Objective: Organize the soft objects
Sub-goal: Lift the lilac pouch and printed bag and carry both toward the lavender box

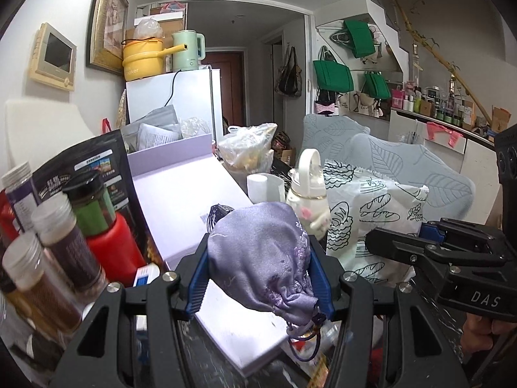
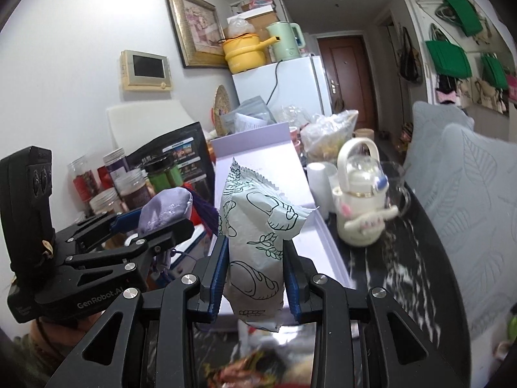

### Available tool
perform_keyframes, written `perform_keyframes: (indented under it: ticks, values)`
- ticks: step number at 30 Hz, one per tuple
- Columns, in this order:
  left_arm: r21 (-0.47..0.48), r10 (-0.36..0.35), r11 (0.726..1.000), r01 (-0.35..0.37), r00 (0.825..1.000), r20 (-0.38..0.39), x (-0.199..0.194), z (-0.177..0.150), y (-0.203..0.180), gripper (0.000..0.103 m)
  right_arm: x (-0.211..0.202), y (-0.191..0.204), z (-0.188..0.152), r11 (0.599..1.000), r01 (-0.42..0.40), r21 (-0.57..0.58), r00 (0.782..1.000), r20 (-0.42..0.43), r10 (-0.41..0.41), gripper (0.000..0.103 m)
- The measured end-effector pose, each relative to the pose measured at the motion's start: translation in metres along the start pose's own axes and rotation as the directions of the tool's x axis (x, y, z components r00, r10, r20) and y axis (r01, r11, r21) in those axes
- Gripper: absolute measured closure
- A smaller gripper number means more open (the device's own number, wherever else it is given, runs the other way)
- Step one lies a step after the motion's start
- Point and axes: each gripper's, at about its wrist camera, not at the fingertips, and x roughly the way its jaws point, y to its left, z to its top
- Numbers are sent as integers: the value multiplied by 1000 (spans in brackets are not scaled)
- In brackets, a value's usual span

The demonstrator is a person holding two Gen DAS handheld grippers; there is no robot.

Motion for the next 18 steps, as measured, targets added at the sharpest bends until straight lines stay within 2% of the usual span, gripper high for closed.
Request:
perform_keyframes:
  ticks: [9,18]
  values:
    - [9,44,999,-44,999,0,45,20,14,48,41,-10,37,998,13,-58,1000,8,-13,72]
    - [-21,97,995,-99,992,-85,106,11,28,48,88,-18,54,994,22,-104,999,-26,-25,71]
